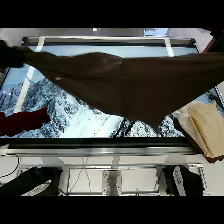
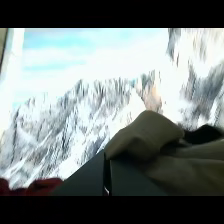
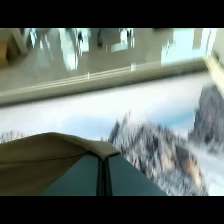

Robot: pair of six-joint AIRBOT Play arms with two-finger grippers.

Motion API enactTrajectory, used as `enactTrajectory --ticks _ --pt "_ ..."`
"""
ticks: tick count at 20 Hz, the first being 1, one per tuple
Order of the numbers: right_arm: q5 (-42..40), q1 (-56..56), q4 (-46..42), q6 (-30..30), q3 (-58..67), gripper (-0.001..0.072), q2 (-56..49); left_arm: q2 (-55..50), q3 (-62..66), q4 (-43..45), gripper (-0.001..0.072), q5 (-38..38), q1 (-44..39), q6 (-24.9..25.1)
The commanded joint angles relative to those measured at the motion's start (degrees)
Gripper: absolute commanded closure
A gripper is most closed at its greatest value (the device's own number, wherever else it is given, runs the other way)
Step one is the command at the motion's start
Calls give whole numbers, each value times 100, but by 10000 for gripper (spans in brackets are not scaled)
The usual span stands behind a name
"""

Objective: Fold the shirts.

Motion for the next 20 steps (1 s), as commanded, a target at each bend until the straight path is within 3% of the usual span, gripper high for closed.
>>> enactTrajectory --ticks 1,4,8,12,15,19,20 --pt "179 -90 15 50 957 689 251 973 35 -46 699 820 39 -503" --pt "74 -90 415 59 1058 689 74 962 -33 -133 700 896 39 -367" --pt "251 -81 1847 -129 693 688 -1121 4 -765 -37 700 737 111 227" --pt "76 413 1495 -164 -127 688 -2575 -1471 -1777 -420 699 1482 1029 192" --pt "-994 1060 1340 -162 -610 687 -3648 -2833 -1947 -1200 699 2334 1762 166" --pt "-3442 2247 1373 -155 -745 681 -4951 -4140 -1945 -2072 677 3792 2057 166" --pt "-4194 2500 1421 -157 -743 657 -5132 -4258 -1923 -2072 505 4194 2044 114"
